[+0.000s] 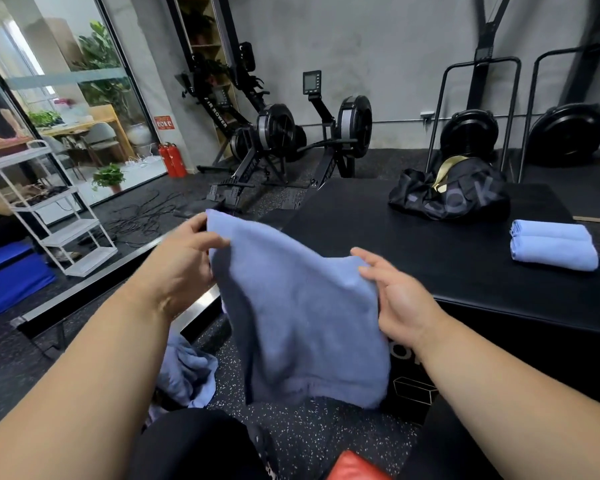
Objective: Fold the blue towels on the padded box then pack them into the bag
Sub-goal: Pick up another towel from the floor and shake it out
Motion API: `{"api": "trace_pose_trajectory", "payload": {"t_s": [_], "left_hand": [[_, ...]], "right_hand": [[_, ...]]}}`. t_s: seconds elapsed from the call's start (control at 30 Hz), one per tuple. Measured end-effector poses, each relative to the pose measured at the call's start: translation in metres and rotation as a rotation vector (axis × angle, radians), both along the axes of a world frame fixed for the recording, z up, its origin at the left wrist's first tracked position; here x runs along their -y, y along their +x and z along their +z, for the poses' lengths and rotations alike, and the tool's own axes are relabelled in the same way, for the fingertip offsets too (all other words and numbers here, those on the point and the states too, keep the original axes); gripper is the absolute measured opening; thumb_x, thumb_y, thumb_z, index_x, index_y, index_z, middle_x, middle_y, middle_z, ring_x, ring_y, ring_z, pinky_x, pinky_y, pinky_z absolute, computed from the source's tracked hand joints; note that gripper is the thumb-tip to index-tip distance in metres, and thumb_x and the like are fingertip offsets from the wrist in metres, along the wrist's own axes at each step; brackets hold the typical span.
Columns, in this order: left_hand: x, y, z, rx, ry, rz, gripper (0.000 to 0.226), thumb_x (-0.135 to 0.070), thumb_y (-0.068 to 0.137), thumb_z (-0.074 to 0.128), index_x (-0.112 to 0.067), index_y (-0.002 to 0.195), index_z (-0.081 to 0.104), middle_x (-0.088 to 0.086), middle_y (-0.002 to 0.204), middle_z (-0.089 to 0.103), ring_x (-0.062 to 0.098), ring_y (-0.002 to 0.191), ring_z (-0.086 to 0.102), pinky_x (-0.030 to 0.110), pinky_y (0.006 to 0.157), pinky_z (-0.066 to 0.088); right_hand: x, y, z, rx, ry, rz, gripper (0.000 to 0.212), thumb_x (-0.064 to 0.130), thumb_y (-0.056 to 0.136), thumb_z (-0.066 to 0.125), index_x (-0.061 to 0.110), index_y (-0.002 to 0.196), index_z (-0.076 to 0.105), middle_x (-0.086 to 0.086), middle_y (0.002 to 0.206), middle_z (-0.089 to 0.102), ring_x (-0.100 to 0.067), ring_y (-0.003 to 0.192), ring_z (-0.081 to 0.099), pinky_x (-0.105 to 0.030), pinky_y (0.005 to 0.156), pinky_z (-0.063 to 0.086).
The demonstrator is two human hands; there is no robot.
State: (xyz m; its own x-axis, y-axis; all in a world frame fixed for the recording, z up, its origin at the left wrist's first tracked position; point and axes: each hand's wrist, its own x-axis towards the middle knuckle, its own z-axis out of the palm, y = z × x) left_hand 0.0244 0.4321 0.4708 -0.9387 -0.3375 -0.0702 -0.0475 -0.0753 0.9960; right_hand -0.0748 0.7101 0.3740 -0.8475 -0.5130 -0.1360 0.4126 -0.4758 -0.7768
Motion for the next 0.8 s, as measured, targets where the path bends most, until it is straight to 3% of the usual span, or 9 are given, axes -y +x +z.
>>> {"api": "trace_pose_trajectory", "payload": {"t_s": [0.1,0.17,0.23,0.3,0.37,0.43,0.57,0.7,0.8], "left_hand": [[-0.008,0.009,-0.023,0.212,-0.116,0.006,0.026,0.005,0.099,0.057,-0.005,0.121,0.068,0.022,0.119,0.075,0.021,0.081,0.076,0.027,0.06,0.058],[-0.003,0.007,-0.035,0.219,-0.174,0.135,0.028,-0.006,0.101,0.063,-0.012,0.129,0.066,0.022,0.134,0.068,0.021,0.099,0.071,0.03,0.075,0.054],[0.01,0.001,-0.037,0.16,-0.152,0.281,0.05,-0.017,0.102,0.067,-0.02,0.15,0.053,0.007,0.148,0.059,0.02,0.121,0.061,0.034,0.087,0.047],[0.012,0.003,-0.037,0.123,-0.072,0.265,0.05,-0.019,0.103,0.066,-0.026,0.15,0.053,-0.002,0.133,0.065,0.013,0.102,0.064,0.028,0.079,0.046],[0.007,0.007,-0.04,0.143,-0.05,0.176,0.036,-0.018,0.103,0.064,-0.023,0.138,0.063,-0.008,0.1,0.069,0.007,0.077,0.058,0.022,0.07,0.044],[0.006,0.008,-0.044,0.117,-0.019,0.162,0.026,-0.016,0.103,0.063,-0.022,0.127,0.069,-0.011,0.085,0.069,0.005,0.072,0.058,0.02,0.069,0.044],[0.004,0.005,-0.048,-0.031,0.045,0.211,0.016,-0.013,0.1,0.067,-0.02,0.114,0.072,-0.008,0.09,0.071,0.006,0.078,0.061,0.019,0.07,0.048],[-0.003,0.001,-0.053,-0.126,-0.019,0.25,0.013,-0.008,0.097,0.071,-0.02,0.101,0.071,-0.007,0.082,0.067,0.001,0.067,0.06,0.015,0.062,0.048],[-0.005,-0.004,-0.055,-0.197,-0.054,0.261,0.013,-0.009,0.093,0.075,-0.02,0.097,0.072,-0.004,0.082,0.066,0.006,0.072,0.061,0.022,0.072,0.048]], "right_hand": [[0.003,0.006,-0.003,-0.131,0.151,0.046,0.035,-0.009,0.098,0.052,0.008,0.123,0.07,-0.02,0.11,0.075,-0.03,0.1,0.069,-0.044,0.095,0.053],[0.001,0.0,0.002,-0.208,0.167,-0.055,0.033,-0.009,0.098,0.054,0.01,0.117,0.074,-0.018,0.104,0.075,-0.029,0.1,0.066,-0.044,0.099,0.05],[-0.006,-0.013,0.007,-0.234,0.156,-0.147,0.03,-0.006,0.098,0.058,0.012,0.115,0.075,-0.014,0.104,0.075,-0.025,0.099,0.066,-0.042,0.099,0.05],[-0.015,-0.022,0.007,-0.265,0.202,-0.208,0.026,-0.001,0.098,0.062,0.015,0.114,0.075,-0.01,0.103,0.075,-0.02,0.096,0.066,-0.039,0.094,0.052],[-0.023,-0.024,0.007,-0.35,0.312,-0.251,0.021,0.005,0.097,0.069,0.019,0.11,0.078,-0.004,0.099,0.076,-0.015,0.092,0.066,-0.03,0.085,0.053],[-0.03,-0.026,0.006,-0.423,0.413,-0.298,0.019,0.01,0.094,0.075,0.023,0.106,0.08,-0.003,0.101,0.079,-0.012,0.092,0.07,-0.028,0.085,0.054],[-0.041,-0.029,0.004,-0.436,0.468,-0.342,0.013,0.012,0.089,0.082,0.022,0.096,0.079,-0.006,0.091,0.079,-0.015,0.083,0.069,-0.036,0.083,0.056],[-0.05,-0.028,0.012,-0.466,0.492,-0.429,0.012,0.011,0.085,0.085,0.017,0.085,0.075,-0.001,0.077,0.073,-0.011,0.071,0.063,-0.02,0.063,0.052],[-0.058,-0.027,0.019,-0.496,0.442,-0.46,0.011,0.009,0.088,0.083,0.016,0.091,0.076,0.001,0.076,0.074,-0.008,0.071,0.064,-0.014,0.061,0.052]]}}
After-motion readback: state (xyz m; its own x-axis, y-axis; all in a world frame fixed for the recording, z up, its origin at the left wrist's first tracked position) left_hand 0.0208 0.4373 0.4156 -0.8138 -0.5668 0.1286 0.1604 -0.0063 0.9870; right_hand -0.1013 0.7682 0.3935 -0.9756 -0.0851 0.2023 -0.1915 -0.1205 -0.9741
